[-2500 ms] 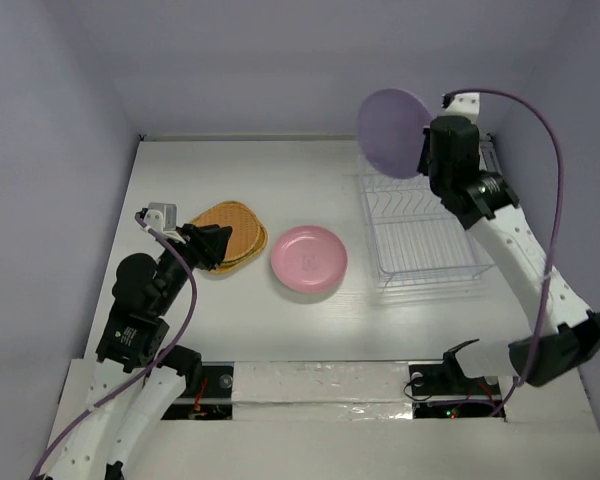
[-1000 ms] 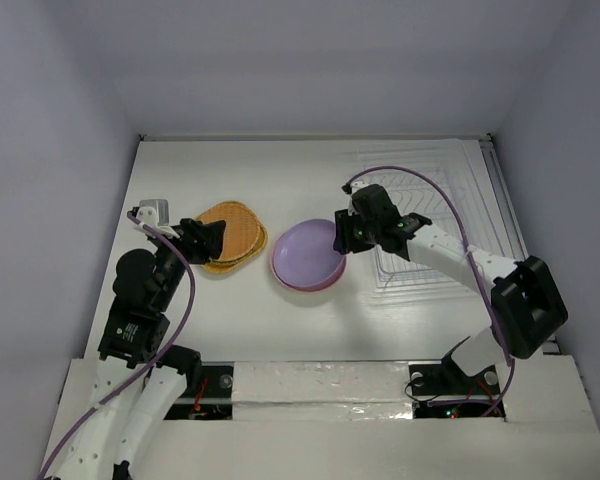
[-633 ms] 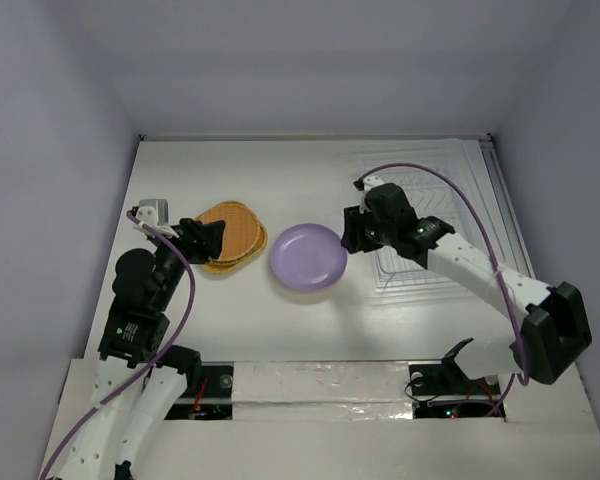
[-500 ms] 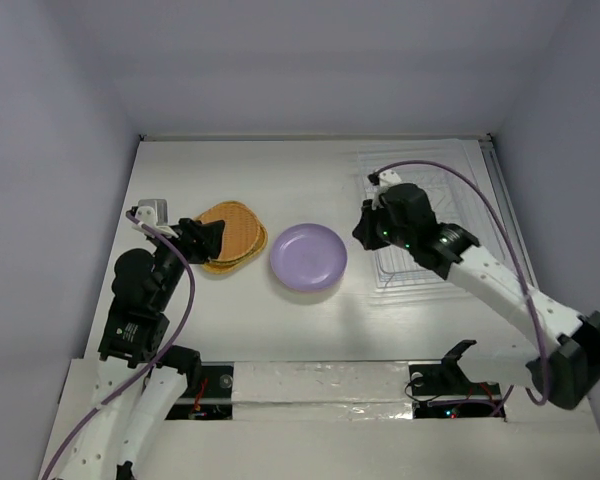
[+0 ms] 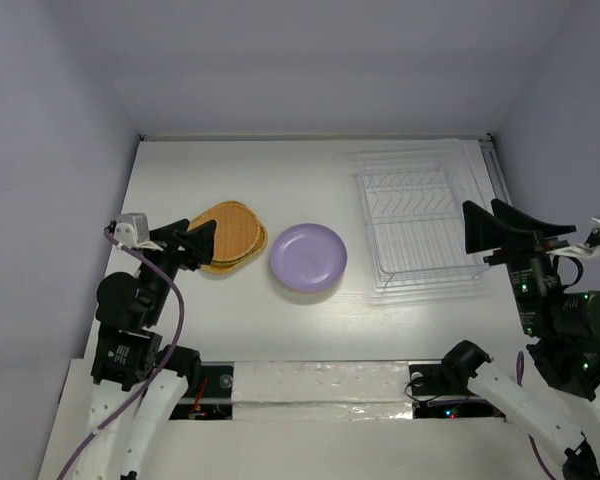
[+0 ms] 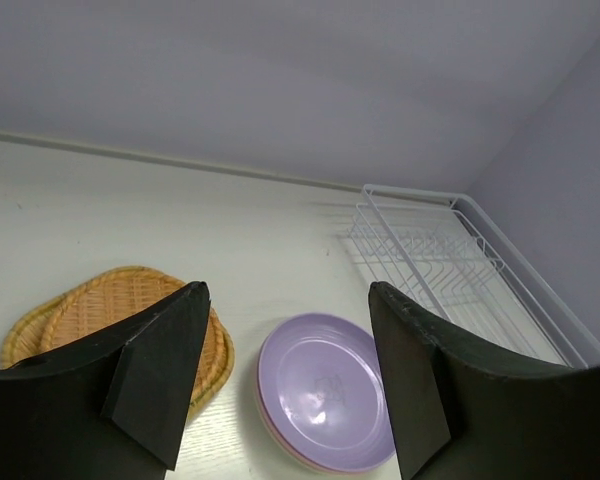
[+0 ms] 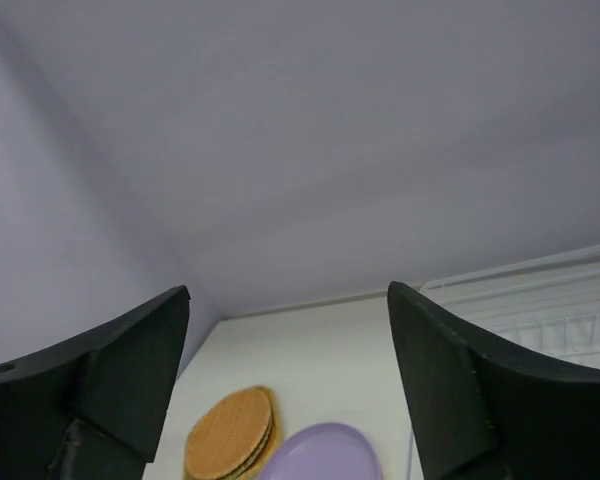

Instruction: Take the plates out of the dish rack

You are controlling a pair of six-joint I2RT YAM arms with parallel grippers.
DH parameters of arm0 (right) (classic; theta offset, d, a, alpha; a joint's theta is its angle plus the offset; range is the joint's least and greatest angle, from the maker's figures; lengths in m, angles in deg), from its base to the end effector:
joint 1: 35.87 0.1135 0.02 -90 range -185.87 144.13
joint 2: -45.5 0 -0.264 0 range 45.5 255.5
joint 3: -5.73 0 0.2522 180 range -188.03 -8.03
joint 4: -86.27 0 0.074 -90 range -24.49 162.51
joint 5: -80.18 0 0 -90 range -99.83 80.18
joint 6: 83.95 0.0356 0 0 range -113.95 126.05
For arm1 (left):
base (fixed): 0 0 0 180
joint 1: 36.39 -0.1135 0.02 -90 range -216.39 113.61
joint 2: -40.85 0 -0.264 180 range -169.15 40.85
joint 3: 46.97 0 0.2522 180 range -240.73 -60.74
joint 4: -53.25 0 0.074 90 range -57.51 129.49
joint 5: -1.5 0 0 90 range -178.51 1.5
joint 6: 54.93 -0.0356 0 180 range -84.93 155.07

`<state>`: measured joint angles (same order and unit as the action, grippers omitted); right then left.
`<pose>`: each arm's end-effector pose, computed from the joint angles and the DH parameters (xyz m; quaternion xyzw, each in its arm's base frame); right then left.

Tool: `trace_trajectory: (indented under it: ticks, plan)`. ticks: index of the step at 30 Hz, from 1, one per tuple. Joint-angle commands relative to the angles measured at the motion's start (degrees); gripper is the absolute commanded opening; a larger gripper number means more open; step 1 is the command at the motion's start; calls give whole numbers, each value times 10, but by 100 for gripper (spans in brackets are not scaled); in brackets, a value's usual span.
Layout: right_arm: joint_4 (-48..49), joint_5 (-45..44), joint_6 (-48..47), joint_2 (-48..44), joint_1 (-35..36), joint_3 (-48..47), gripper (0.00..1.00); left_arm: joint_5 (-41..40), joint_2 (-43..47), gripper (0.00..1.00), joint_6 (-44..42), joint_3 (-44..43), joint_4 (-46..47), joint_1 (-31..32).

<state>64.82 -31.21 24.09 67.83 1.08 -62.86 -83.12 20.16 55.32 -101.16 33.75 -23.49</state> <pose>0.0457 0.0181 0.4410 0.0673 0.5478 0.2935 0.7805 0.0865 -0.0232 0.3724 -0.0025 0.6161 -0.2522 0.7462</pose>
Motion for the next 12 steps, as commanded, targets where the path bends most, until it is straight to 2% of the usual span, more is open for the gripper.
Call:
trace_trajectory:
  ticks: [1,6,10,12]
  plan:
    - [17,-95,8,-13,5,45,88,-19,10,62,5,-9,31,-6]
    - [-4,-112,26,-1,5,71,88,-33,28,61,4,-5,39,-6]
    - [-4,-93,35,7,5,86,88,-41,32,61,6,-3,41,-6]
    - [-9,-93,39,10,5,88,88,-40,28,68,10,-4,41,-6]
